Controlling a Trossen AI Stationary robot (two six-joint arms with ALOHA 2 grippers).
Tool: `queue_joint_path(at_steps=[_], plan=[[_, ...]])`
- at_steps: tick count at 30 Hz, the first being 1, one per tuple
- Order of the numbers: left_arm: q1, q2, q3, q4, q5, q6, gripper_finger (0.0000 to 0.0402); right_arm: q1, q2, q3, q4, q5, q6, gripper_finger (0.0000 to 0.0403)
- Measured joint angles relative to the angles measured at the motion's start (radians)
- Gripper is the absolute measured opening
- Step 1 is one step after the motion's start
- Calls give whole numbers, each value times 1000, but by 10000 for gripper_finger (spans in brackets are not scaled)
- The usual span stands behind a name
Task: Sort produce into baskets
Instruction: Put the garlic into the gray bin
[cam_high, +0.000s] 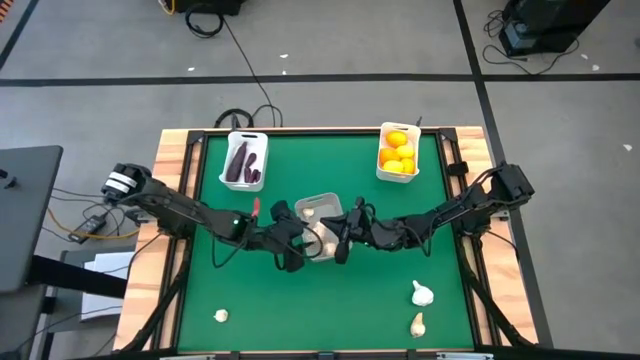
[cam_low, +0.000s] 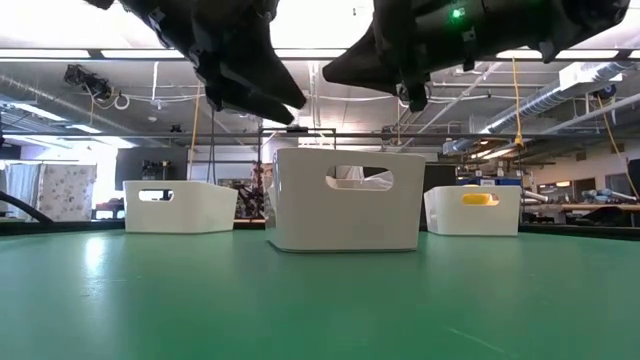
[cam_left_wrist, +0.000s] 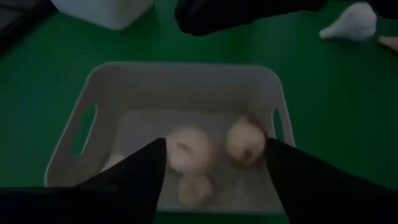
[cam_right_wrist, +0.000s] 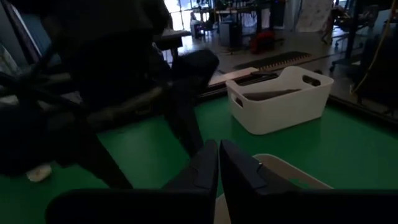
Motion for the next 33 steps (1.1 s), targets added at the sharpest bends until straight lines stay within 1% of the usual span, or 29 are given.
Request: queue_joint_path(at_steps=[2, 5, 6, 8, 10, 11, 13, 18, 22, 29, 33], plan=[[-14, -17, 30, -112, 20, -26, 289, 4, 0, 0, -12, -2, 0, 32], [-68, -32, 93, -373, 46, -72, 290, 11, 0, 0, -30, -2, -1, 32], [-91, -32, 118, -464, 82, -101, 288, 11, 0, 0, -36, -2, -6, 32], [-139, -32, 147, -627, 193, -198, 282, 11, 0, 0, -45, -3, -15, 32], [-190, -31, 150, -697, 330, -305, 277, 11, 0, 0, -50, -2, -18, 32], [-223, -30, 145, -712, 376, -353, 275, 11, 0, 0, -51, -3, -18, 32], [-292, -30, 132, -719, 432, -441, 273, 11, 0, 0, -51, -2, -17, 32], [-457, -30, 82, -669, 503, -637, 274, 12, 0, 0, -51, -3, 0, 32], [-557, -30, 34, -608, 486, -718, 274, 17, 0, 0, -70, -6, 8, 32], [-627, -30, -79, -447, 482, -791, 274, 18, 0, 0, -105, -1, 28, 32], [-649, -30, -129, -411, 531, -866, 275, 18, 0, 0, -111, 0, 28, 32]])
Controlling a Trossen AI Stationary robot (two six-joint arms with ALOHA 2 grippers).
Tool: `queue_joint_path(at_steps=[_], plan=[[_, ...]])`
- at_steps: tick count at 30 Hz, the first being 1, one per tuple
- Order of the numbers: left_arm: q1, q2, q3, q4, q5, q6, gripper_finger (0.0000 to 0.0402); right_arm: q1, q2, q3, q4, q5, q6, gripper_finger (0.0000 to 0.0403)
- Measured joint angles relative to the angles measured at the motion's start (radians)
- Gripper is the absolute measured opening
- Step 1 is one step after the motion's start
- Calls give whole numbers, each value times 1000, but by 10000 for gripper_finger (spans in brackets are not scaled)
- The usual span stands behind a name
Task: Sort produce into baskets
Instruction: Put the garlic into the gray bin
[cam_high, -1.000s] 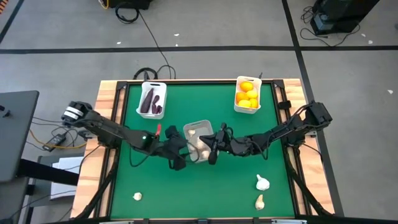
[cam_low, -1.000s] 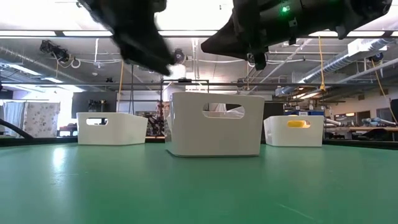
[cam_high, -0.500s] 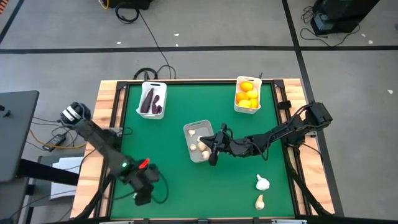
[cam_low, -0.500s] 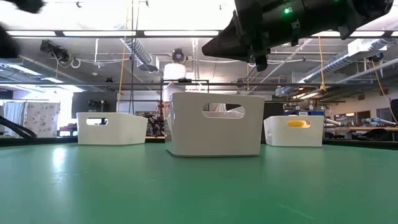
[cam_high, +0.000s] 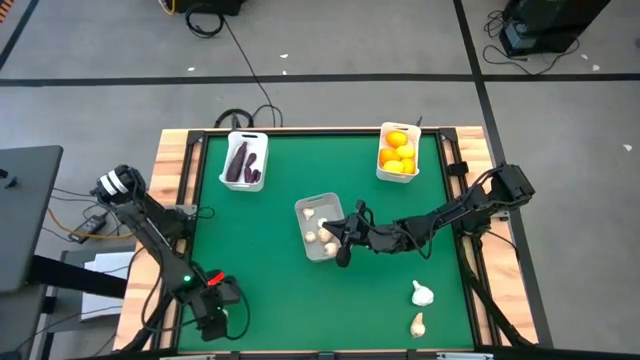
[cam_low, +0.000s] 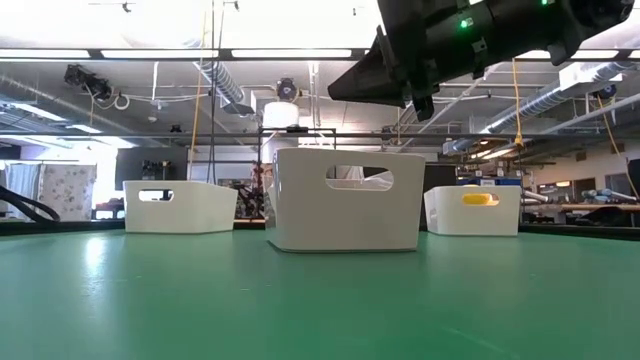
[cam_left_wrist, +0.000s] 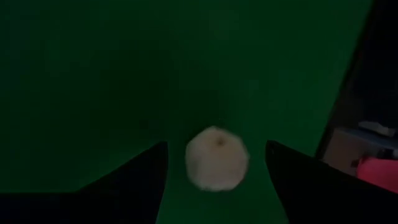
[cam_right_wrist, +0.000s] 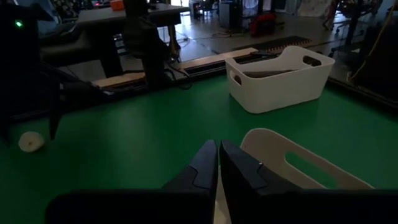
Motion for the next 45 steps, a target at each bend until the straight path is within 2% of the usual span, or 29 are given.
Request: queue_joint_path(at_steps=[6, 9, 18, 22, 29, 35, 39, 45], plan=[[-20, 0, -40, 31, 28, -53, 272, -2, 0, 0, -1, 1, 0, 32], [-20, 0, -50, 40, 32, -57, 258, -2, 0, 0, -4, 0, 0, 32], [2, 0, -51, 38, 24, -11, 164, -2, 0, 0, -4, -33, -1, 32], [42, 0, -49, 41, -45, 93, 142, -2, 0, 0, -4, -45, 1, 32], [195, 0, -38, 32, -178, 306, 142, -2, 0, 0, 1, -171, 21, 32], [349, 0, 75, 24, -306, 497, 142, 0, -1, 0, -27, -187, 14, 32], [411, 0, 173, 27, -379, 668, 143, 11, -20, 0, -136, -218, -55, 32], [493, 0, 253, 40, -513, 869, 143, 29, -121, 0, -373, -208, -11, 32]])
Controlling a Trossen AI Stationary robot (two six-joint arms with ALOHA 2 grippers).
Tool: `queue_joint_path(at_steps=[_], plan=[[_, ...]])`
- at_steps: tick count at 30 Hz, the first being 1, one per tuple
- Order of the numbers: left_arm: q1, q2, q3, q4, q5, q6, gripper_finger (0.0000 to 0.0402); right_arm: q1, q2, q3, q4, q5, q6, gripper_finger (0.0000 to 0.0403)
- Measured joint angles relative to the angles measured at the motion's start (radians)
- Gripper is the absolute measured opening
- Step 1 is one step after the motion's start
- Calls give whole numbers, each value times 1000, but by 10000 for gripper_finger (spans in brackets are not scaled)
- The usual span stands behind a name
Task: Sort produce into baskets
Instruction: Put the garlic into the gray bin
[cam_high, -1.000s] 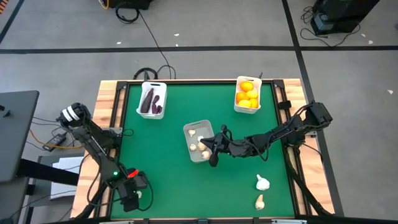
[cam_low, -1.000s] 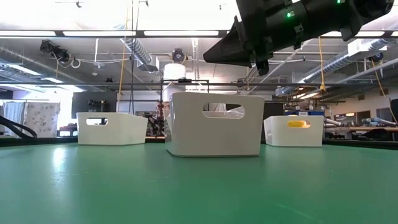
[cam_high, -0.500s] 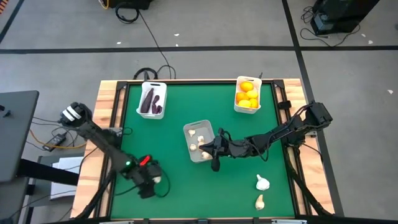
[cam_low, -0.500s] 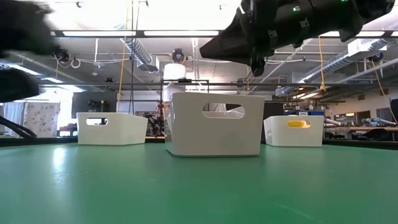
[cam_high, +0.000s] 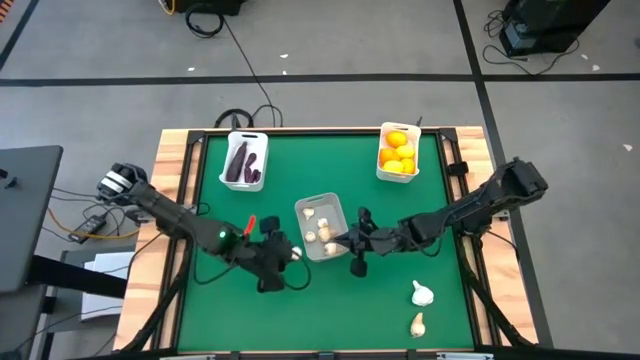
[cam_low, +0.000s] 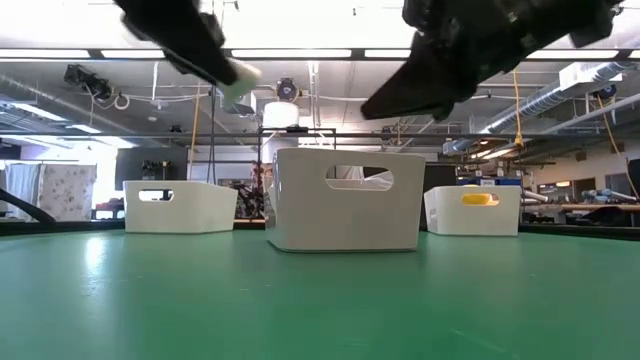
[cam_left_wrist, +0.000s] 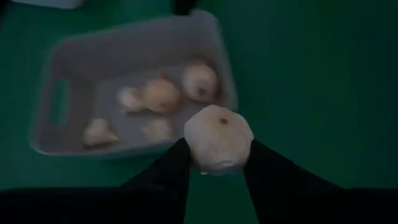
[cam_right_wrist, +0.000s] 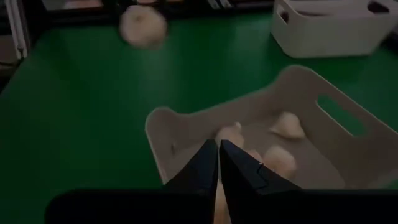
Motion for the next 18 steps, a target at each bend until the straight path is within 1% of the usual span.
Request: queue_joint_path(at_steps=[3, 5, 8, 11, 12, 15, 18], plan=[[61, 0, 3, 18, -13, 44, 143, 10, -73, 0, -107, -2, 61, 32], [102, 3, 3, 17, -15, 45, 143, 18, -126, 0, -154, -36, 116, 32], [156, 14, 1, 14, -14, 68, 143, 35, -206, 0, -196, -102, 155, 32], [200, 31, 1, 51, -12, 119, 143, 56, -275, 0, -251, -114, 188, 32], [209, 36, 1, 53, -13, 131, 143, 61, -291, 0, -264, -104, 195, 32], [237, 63, 1, 121, -16, 173, 147, 90, -339, 1, -348, -19, 204, 34], [263, 92, 1, 161, -16, 202, 169, 119, -371, 1, -465, 14, 255, 45]])
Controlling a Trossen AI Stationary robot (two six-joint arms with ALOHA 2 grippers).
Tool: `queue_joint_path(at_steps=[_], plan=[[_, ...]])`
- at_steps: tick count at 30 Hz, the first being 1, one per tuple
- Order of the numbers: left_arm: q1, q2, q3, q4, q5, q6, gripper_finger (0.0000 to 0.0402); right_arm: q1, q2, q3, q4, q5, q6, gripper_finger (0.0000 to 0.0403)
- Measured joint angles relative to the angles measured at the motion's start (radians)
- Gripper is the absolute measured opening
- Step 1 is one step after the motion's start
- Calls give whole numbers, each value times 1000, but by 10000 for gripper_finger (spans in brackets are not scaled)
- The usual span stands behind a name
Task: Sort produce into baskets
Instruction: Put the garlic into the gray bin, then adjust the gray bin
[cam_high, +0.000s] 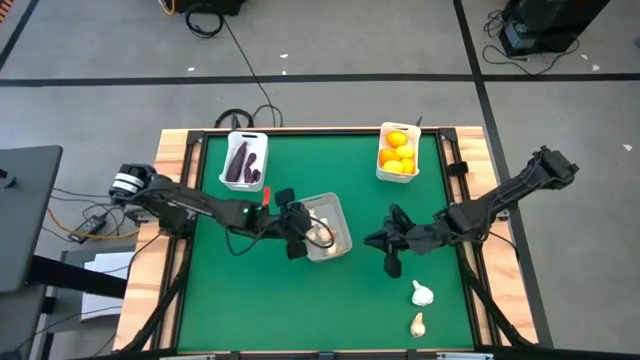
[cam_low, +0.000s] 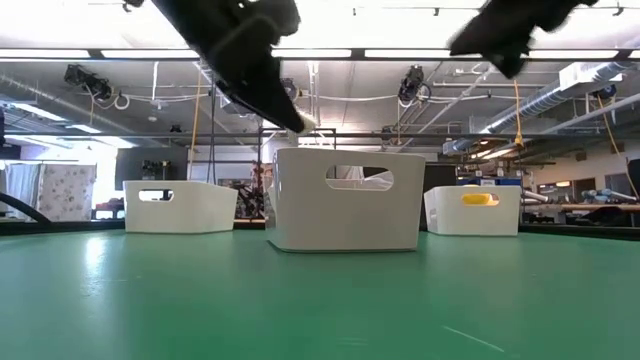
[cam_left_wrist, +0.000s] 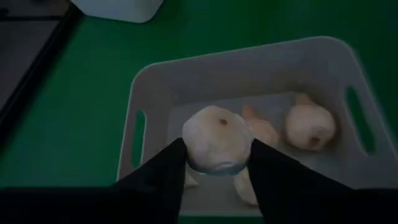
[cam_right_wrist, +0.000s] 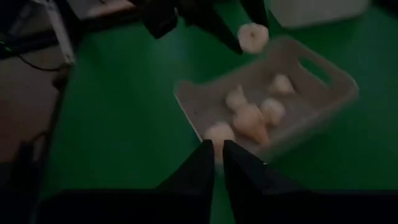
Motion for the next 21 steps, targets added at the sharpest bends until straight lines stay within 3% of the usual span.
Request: queue_joint_path(at_steps=[5, 9, 13, 17, 21], plan=[[50, 52, 0, 1, -1, 3, 238, 42, -17, -1, -194, 16, 151, 86], [71, 46, 1, -81, -4, -17, 277, 68, -13, -1, -389, -19, 395, 126], [69, 2, -1, -187, -7, -89, 283, 76, -15, -1, -609, -43, 610, 150], [43, -51, 0, -254, -23, -142, 284, 80, -40, 14, -770, -82, 674, 151], [21, -62, -6, -280, -25, -186, 284, 86, -71, 51, -810, -169, 702, 148]])
